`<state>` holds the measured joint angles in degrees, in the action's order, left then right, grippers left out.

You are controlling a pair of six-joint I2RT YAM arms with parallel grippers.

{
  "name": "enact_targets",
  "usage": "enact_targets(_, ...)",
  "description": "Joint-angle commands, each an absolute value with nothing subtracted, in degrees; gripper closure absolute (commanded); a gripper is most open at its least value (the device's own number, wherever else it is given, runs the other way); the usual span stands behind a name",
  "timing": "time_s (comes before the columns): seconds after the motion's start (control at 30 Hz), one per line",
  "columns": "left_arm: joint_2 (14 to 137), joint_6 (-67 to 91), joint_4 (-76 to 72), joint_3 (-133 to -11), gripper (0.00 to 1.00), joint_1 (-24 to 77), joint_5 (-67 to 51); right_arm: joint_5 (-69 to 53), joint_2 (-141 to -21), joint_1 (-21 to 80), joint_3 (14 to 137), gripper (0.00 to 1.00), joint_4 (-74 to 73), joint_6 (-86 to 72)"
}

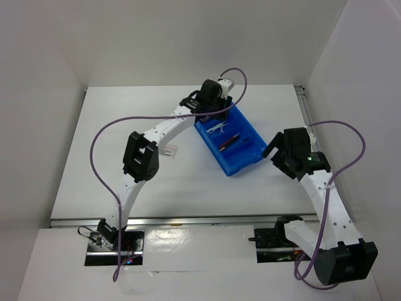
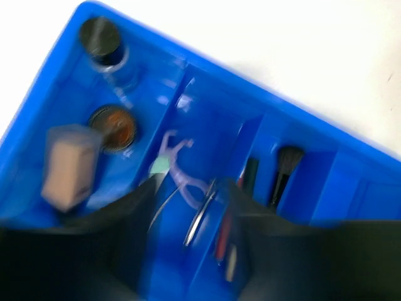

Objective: Organize the makeup

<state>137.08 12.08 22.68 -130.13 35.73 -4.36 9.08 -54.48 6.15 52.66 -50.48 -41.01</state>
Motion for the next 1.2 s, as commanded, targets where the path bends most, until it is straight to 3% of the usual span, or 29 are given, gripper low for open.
enact_targets(0.0, 126.40, 12.30, 24.86, -126.49, 0.52, 35.51, 0.50, 9.05, -54.40, 5.80, 53.79, 0.00, -49.92, -40.52)
enact_targets(0.07, 120.60, 15.36, 26.88, -122.54, 0.60, 34.99, 8.04, 8.53, -53.88, 5.80, 53.79, 0.00, -49.40, -39.56)
enact_targets(0.17, 113.31, 21.95, 34.87, -112.55, 0.58, 31.75, 15.10, 6.86, -53.88, 5.80, 55.01, 0.00, -46.77, -35.26)
enact_targets(0.27, 107.07, 27.93, 41.73, -104.00, 0.51, 27.88, 17.14, 5.46, -55.36, 8.08, 58.61, 0.00, -44.22, -30.69)
enact_targets(0.47, 91.16, 35.07, 46.85, -85.18, 0.31, 16.36, 13.36, 3.52, -70.64, 21.25, 74.86, 0.00, -39.73, -17.24)
enact_targets(0.67, 84.21, 36.12, 52.38, -82.88, 0.19, 10.90, 13.35, -1.13, -94.36, 34.17, 95.34, 0.00, -35.33, -8.27)
enact_targets(0.83, 79.11, 39.36, 55.54, -82.88, 0.19, 6.34, 16.51, -3.69, -108.70, 42.08, 103.43, 0.00, -26.29, -1.33)
enact_targets(0.97, 75.34, 40.61, 56.69, -81.57, 0.19, 2.91, 17.05, -6.24, -124.84, 44.82, 119.57, 0.00, -29.35, 0.87)
enact_targets(1.17, 73.48, 39.90, 56.78, -80.07, 0.19, 1.58, 17.66, -6.15, -131.22, 48.25, 119.79, 0.00, -20.75, 4.12)
